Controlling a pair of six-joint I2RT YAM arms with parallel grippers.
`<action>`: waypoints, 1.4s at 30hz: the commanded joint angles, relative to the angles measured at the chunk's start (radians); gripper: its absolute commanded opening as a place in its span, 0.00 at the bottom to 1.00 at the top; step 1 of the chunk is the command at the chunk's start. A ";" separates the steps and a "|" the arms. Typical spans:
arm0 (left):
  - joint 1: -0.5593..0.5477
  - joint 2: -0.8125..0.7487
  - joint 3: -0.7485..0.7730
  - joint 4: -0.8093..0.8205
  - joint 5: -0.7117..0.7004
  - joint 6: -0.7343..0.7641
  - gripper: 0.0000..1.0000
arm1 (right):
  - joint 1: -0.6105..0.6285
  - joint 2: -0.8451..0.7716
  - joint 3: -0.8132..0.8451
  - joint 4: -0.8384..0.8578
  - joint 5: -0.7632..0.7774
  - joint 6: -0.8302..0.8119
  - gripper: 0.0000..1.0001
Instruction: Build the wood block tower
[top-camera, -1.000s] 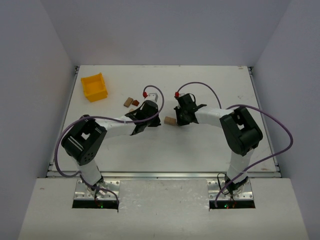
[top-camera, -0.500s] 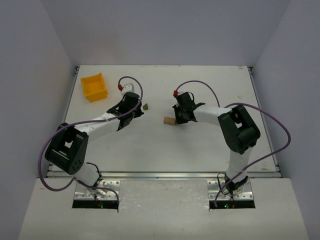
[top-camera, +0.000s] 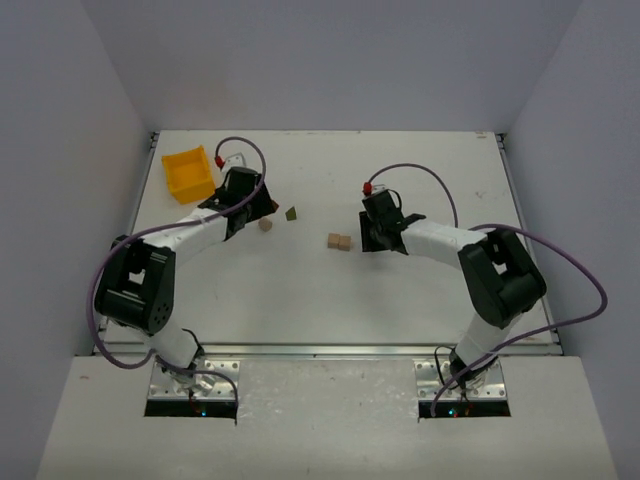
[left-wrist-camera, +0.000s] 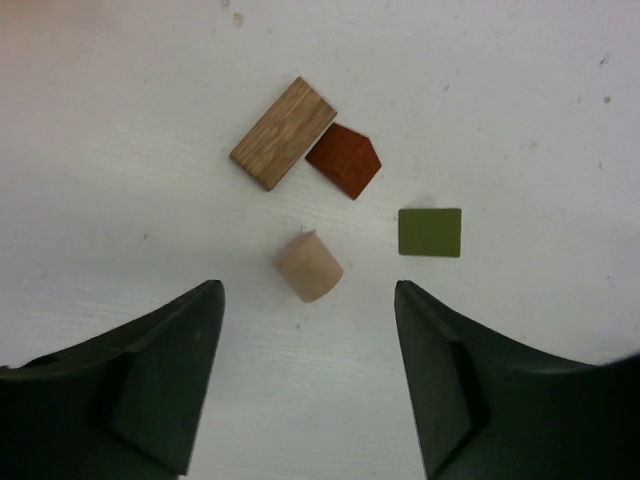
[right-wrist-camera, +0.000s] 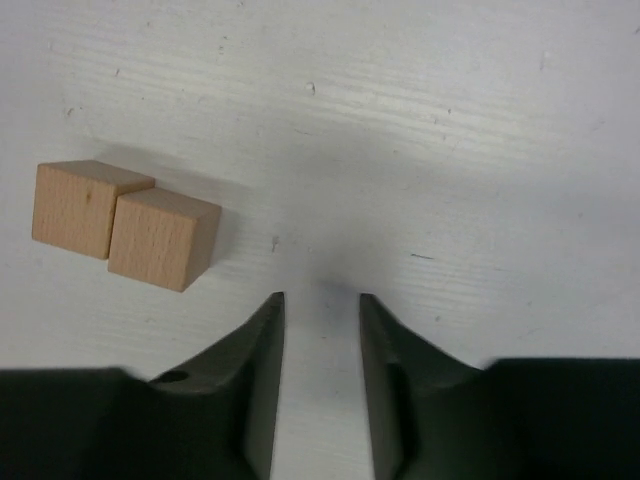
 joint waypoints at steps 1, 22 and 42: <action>0.077 0.078 0.139 0.018 0.166 0.207 0.86 | -0.006 -0.120 -0.058 0.014 0.068 -0.001 0.55; 0.210 0.468 0.518 -0.316 0.491 0.901 0.82 | -0.006 -0.360 -0.218 0.003 0.131 -0.003 0.99; 0.204 0.602 0.653 -0.366 0.534 0.926 0.43 | -0.006 -0.339 -0.209 0.003 0.127 -0.013 0.99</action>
